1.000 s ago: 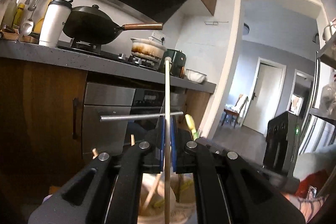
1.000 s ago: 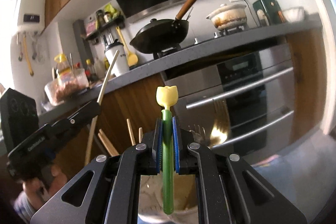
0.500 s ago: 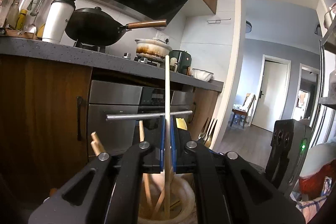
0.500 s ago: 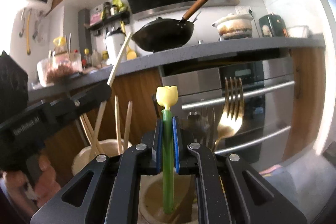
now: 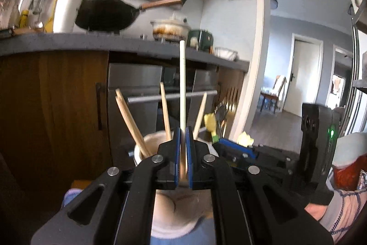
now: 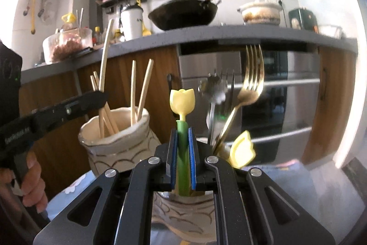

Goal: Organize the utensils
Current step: 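Lower the chopstick into the large cup with left while right lowers spatula into small cup, then open both tools and pull them back from the holder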

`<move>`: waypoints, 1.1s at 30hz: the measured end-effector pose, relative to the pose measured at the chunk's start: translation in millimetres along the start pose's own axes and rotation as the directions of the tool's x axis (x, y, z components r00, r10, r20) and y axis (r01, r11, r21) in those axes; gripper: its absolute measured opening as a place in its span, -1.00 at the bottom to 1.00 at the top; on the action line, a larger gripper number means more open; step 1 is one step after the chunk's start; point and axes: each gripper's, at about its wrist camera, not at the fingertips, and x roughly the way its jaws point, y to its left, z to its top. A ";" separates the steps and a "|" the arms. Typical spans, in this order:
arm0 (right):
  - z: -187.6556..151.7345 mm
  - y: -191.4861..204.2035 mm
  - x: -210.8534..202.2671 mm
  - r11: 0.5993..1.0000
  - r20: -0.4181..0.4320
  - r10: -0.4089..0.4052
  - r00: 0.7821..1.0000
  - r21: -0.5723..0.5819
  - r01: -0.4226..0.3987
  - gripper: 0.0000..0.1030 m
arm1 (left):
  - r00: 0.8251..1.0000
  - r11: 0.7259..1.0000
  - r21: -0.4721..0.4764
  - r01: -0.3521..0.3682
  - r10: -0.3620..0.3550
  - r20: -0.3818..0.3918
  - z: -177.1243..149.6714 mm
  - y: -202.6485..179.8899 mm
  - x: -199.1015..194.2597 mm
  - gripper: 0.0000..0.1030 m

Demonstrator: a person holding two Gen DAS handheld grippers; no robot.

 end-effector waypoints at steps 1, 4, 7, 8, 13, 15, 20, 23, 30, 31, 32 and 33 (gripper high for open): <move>0.0 -0.5 -0.6 1.000 -0.004 -0.002 1.000 0.005 0.002 -0.77 | 1.000 1.000 -0.003 0.010 -0.010 -0.010 -0.7 -0.5 -0.5 -0.89; -0.7 0.1 -8.5 1.000 -0.001 -0.004 1.000 0.013 0.004 -0.58 | 1.000 1.000 0.020 0.000 0.000 -0.022 0.0 -5.0 -3.8 -0.86; -1.5 -0.3 -22.8 1.000 0.011 -0.009 1.000 0.022 0.009 -0.49 | 1.000 1.000 0.018 0.005 -0.005 -0.018 1.4 -6.7 -11.8 -0.54; -1.9 -0.9 -27.5 1.000 0.011 -0.012 1.000 0.025 0.012 -0.48 | 1.000 1.000 0.018 0.002 -0.002 -0.015 1.3 -7.0 -14.6 -0.52; -9.9 -4.1 -55.8 0.999 -0.006 -0.039 0.999 0.024 0.039 -0.38 | 0.999 0.999 0.036 -0.012 0.014 -0.033 -8.6 -11.6 -29.9 -0.43; -15.0 -4.3 -66.5 0.998 -0.015 -0.054 0.998 0.012 0.054 -0.33 | 0.998 0.998 0.055 -0.029 0.032 -0.047 -17.4 -14.2 -36.3 -0.34; -26.2 -1.2 -91.4 0.995 -0.013 -0.093 0.996 -0.030 0.093 0.09 | 0.995 0.991 0.107 -0.075 0.082 -0.065 -36.1 -22.9 -49.2 -0.03; -32.5 1.0 -101.0 0.992 -0.004 -0.114 0.994 -0.050 0.113 0.30 | 0.992 0.985 0.136 -0.105 0.113 -0.052 -47.2 -30.2 -58.1 0.21; -49.1 1.6 -111.6 0.989 0.004 -0.134 0.991 -0.059 0.134 0.52 | 0.989 0.977 0.162 -0.136 0.143 -0.032 -69.9 -38.4 -68.0 0.68; -50.6 0.9 -112.7 0.989 0.009 -0.136 0.991 -0.058 0.136 0.54 | 0.989 0.977 0.162 -0.138 0.145 -0.030 -73.7 -38.0 -68.8 0.69; -51.4 0.7 -113.7 0.989 0.015 -0.139 0.990 -0.058 0.139 0.57 | 0.989 0.977 0.160 -0.140 0.146 -0.028 -77.0 -37.5 -69.7 0.71; -53.1 0.8 -114.9 0.987 0.024 -0.145 0.989 -0.063 0.146 0.58 | 0.989 0.977 0.159 -0.141 0.147 -0.027 -77.7 -36.8 -69.4 0.74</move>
